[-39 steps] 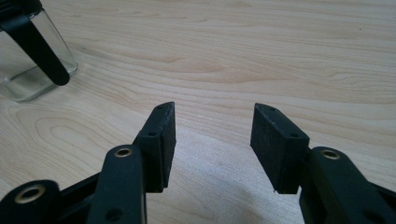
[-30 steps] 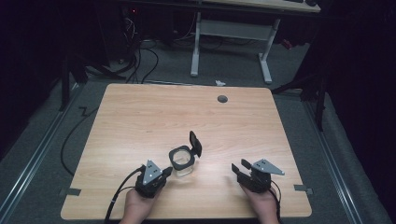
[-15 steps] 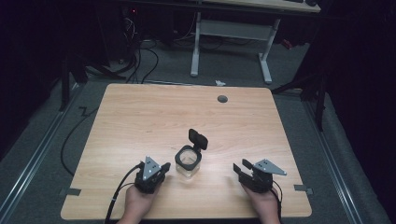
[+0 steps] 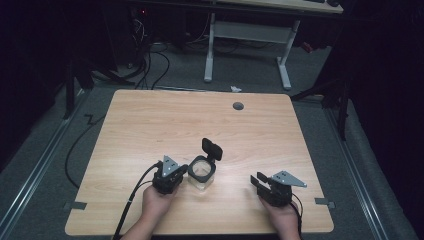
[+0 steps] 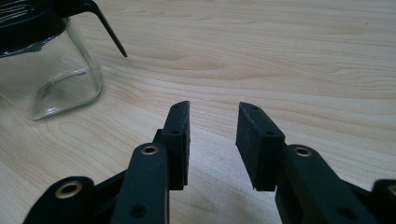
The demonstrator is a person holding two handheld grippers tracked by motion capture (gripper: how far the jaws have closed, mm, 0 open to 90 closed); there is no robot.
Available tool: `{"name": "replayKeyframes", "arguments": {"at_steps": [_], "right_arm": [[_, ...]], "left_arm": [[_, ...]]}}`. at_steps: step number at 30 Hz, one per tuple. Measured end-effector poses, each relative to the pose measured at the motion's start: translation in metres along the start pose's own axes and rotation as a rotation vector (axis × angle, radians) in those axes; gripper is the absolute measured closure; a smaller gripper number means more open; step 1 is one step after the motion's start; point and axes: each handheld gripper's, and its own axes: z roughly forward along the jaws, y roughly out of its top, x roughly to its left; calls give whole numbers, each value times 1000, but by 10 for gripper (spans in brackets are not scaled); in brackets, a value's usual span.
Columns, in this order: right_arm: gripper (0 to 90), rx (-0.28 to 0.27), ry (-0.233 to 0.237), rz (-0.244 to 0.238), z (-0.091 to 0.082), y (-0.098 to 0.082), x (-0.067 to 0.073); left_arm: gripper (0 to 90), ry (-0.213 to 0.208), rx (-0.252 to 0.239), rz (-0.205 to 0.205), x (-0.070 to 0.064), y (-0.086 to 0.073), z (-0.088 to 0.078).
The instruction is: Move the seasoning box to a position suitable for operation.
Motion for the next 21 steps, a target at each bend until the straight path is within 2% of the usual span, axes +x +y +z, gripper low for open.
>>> {"name": "replayKeyframes", "arguments": {"at_steps": [8, 15, 21], "right_arm": [[662, -1, 3, -6, 1, 1, 1], [662, 3, 7, -7, 2, 0, 2], [653, 5, 1, -10, 3, -1, 3]], "left_arm": [[900, -20, 12, 14, -10, -8, -13], [900, -67, 38, 21, -23, -19, -21], [900, -98, 37, 34, -32, -25, -24]]}}
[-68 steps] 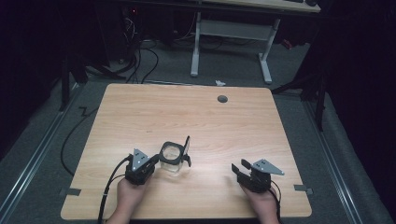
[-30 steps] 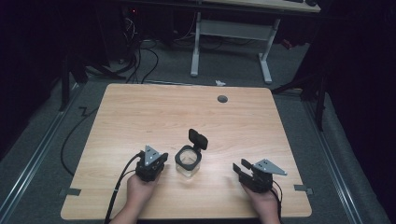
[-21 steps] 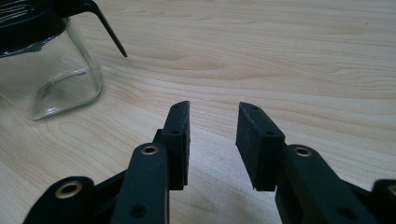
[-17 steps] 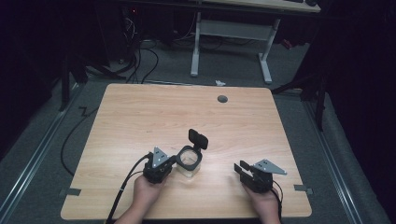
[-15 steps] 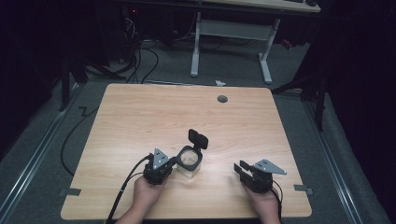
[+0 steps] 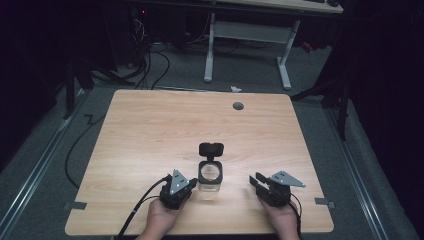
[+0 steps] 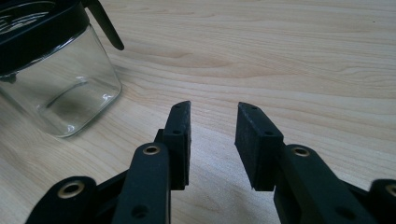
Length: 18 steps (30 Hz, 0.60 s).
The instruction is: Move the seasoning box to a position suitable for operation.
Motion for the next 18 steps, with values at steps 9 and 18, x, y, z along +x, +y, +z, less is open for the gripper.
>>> {"name": "replayKeyframes", "arguments": {"at_steps": [9, 18], "right_arm": [[634, -20, -10, -20, 0, 1, 4], [643, -40, -1, -86, 6, 5, 19]], "left_arm": [[900, -26, -5, -12, -2, 0, -6], [858, -52, -1, 5, -4, -4, -11]]}}
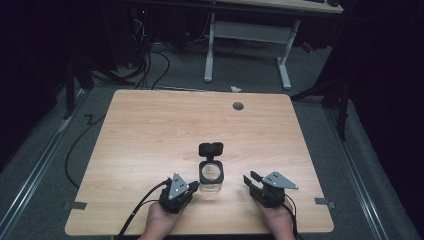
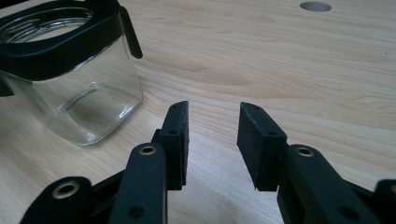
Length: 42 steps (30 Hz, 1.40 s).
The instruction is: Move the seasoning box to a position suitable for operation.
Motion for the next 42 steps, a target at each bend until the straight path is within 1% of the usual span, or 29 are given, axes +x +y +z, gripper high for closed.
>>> {"name": "replayKeyframes", "arguments": {"at_steps": [2, 4, 7, 9, 10, 11, 13, 14, 16, 17, 19, 20, 23, 25, 27, 29, 31, 33, 36, 42], "right_arm": [[660, 3, 1, 3, 2, 1, 1], [685, -1, 1, 6, 3, 3, 3], [720, -17, 13, 11, 4, 9, 5], [744, -29, 16, 3, 3, 14, 8], [762, -35, 18, 1, 3, 15, 10], [779, -40, 21, 4, 3, 17, 11], [831, -60, 13, -10, 2, 20, 15], [852, -70, 12, -15, 2, 22, 17], [900, -92, 6, -26, 0, 26, 19], [900, -104, 1, -27, -1, 29, 20], [900, -122, -4, -28, -2, 34, 21], [900, -132, -8, -26, -2, 36, 22], [900, -153, -9, -27, -3, 42, 22], [900, -165, -5, -25, -3, 46, 22], [900, -176, 6, -16, -3, 50, 22], [900, -187, 9, -22, -3, 54, 23], [900, -196, 7, -26, -4, 58, 24], [900, -210, 11, -17, -5, 62, 24], [900, -225, 13, -13, -6, 68, 24], [899, -244, 14, -17, -7, 81, 25]], "left_arm": [[832, -4, -6, -2, 0, -1, 0], [806, 0, -5, -2, 1, -1, 0], [777, 11, -33, -24, 4, 0, -1], [771, 10, -39, -45, 5, 2, -3], [768, 9, -40, -50, 6, 3, -4], [769, 7, -39, -61, 7, 4, -4], [784, 3, -38, -74, 8, 6, -6], [796, 0, -39, -75, 7, 6, -6], [819, -8, -28, -65, 6, 6, -7], [825, -12, -25, -61, 5, 6, -8], [837, -15, -14, -38, 4, 4, -9], [838, -16, -9, -36, 4, 3, -9], [844, -20, -8, -41, 3, 2, -10], [844, -18, -3, -30, 1, 0, -10], [847, -22, -1, -38, 0, 1, -12], [848, -24, -1, -38, -1, 0, -12], [851, -28, 4, -33, -2, -1, -12], [850, -31, 2, -27, -3, -2, -13], [845, -35, -4, -34, -3, -3, -14], [838, -46, 0, -22, -5, -5, -13]]}}
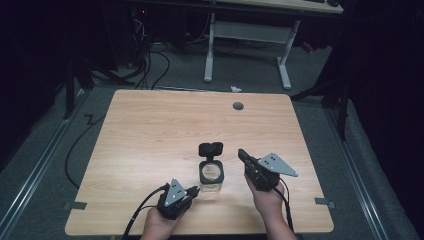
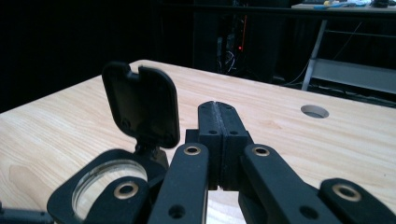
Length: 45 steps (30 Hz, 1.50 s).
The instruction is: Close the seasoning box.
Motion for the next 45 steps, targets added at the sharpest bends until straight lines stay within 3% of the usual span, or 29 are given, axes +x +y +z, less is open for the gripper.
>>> {"name": "replayKeyframes", "arguments": {"at_steps": [10, 17, 22, 26, 33, 40, 45], "right_arm": [[899, -44, 4, 7, 9, 28, 0], [899, -36, 42, -15, 33, 46, 11], [899, 5, 66, -26, 55, 42, 19], [900, 30, 69, -21, 61, 35, 20], [898, 49, 88, -30, 49, 23, 23], [889, 113, 124, -30, 29, -14, 38], [873, 98, 103, 0, 11, -23, 31]], "left_arm": [[859, -35, 21, 11, -3, -3, -1], [866, -40, 31, 29, -4, -5, 1], [866, -40, 46, 45, -6, -7, 4], [866, -47, 56, 47, -6, -8, 5], [860, -31, 57, 38, -5, -7, 8], [855, -19, 60, 2, -2, -3, 10], [851, -18, 66, 12, -1, -4, 12]]}}
